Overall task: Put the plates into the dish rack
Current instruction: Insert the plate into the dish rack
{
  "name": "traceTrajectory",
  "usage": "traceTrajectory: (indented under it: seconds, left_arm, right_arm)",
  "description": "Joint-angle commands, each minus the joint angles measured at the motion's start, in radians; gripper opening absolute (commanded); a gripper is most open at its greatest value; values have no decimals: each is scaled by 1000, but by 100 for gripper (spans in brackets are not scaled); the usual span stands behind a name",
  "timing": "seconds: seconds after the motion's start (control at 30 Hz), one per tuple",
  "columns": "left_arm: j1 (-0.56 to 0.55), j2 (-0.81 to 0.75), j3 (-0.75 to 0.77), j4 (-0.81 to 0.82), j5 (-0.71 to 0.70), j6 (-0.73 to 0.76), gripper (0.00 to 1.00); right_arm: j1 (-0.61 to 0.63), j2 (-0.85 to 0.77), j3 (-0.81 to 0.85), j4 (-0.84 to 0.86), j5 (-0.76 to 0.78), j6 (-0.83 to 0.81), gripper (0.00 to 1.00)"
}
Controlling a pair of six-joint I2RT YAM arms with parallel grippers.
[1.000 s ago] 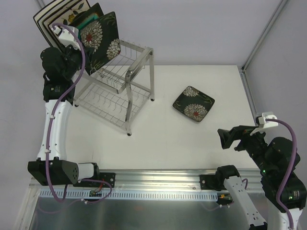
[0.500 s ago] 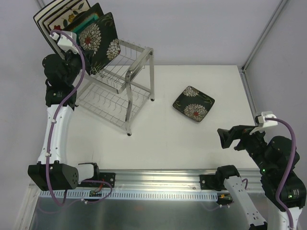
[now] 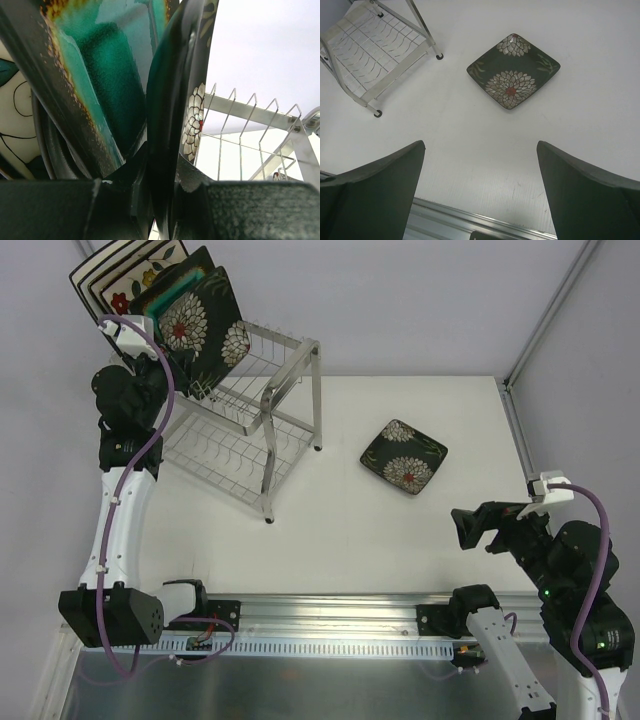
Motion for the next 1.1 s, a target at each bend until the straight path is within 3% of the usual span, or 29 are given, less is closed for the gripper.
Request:
traceTrajectory:
  seconds: [0.0, 0.8, 1.07]
  left_arm:
    - [13, -30, 13, 165, -71, -12, 0]
    - [-1, 37, 97, 184, -74, 5, 0]
    - [-4, 37, 86, 179, -80, 22, 13]
  right_arm:
    - [7, 16, 3, 34, -3, -3, 99]
    - [8, 15, -15, 43, -9, -1, 100]
    - [7, 12, -23, 43, -6, -1, 99]
